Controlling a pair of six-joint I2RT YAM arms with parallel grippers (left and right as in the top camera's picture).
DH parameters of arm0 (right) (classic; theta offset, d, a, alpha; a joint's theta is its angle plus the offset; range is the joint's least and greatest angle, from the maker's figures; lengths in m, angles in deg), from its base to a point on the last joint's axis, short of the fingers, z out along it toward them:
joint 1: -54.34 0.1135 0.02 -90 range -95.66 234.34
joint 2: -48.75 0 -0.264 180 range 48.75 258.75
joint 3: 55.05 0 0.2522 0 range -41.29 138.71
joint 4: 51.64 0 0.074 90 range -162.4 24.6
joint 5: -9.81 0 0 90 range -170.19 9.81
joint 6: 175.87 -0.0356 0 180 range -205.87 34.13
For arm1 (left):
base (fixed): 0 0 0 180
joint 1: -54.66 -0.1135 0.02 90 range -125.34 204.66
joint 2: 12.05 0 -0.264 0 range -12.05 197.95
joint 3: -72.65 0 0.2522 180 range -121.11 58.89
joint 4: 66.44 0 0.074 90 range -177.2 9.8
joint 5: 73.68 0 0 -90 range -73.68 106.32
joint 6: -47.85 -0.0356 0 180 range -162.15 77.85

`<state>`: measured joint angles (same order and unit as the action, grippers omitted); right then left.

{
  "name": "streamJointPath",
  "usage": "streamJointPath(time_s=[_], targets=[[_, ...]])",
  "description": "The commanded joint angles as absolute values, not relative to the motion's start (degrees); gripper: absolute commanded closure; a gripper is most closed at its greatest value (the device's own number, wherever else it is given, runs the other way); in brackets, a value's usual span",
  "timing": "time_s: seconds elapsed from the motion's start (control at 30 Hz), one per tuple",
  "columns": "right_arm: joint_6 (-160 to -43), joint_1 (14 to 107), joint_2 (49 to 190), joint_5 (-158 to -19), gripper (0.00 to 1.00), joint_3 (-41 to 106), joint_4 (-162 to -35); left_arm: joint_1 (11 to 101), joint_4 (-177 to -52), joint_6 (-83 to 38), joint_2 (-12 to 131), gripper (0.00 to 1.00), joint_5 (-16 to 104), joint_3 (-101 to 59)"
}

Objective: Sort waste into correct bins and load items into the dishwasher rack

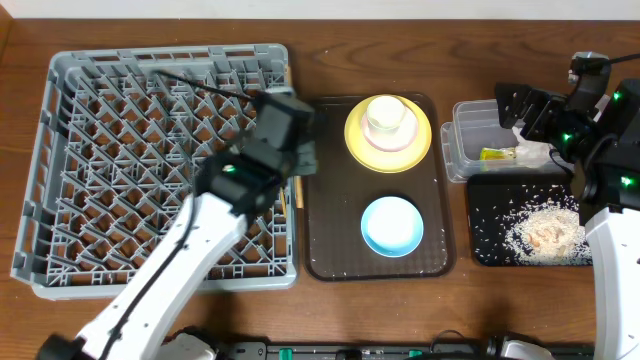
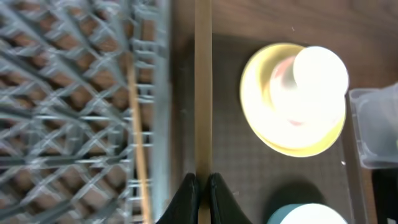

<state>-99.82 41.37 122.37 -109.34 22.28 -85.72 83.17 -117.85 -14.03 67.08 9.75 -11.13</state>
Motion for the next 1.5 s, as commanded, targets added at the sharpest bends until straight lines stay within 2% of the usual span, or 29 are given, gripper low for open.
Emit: streamJointPath(time_s=[0.0,0.73,0.8,0.87,0.93,1.3,1.47], targets=[[-98.9,41.0,122.4,-110.0,0.01,22.3,-85.8,80.4,-120.6,-17.1,66.8,0.94,7.1,-11.8],[-98.9,41.0,122.4,-110.0,0.01,22.3,-85.8,78.1,-119.8,-20.5,81.9,0.94,3.8,-10.1],[-98.9,41.0,122.4,-110.0,0.01,22.3,-85.8,78.1,-119.7,-20.5,82.2,0.85,3.6,-10.1],[-98.9,41.0,122.4,-110.0,0.01,22.3,-85.8,78.1,-119.6,-20.5,82.2,0.68,3.6,-10.1],[-98.9,41.0,122.4,-110.0,0.01,22.3,-85.8,78.1,-119.1,-20.6,82.2,0.57,3.6,-10.1],[-98.9,41.0,122.4,-110.0,0.01,22.3,-85.8,78.1,-117.9,-20.7,79.5,0.57,4.1,-10.1],[-98.9,41.0,122.4,-110.0,0.01,22.3,-85.8,78.1,-119.1,-20.7,76.0,0.57,14.6,-11.8]])
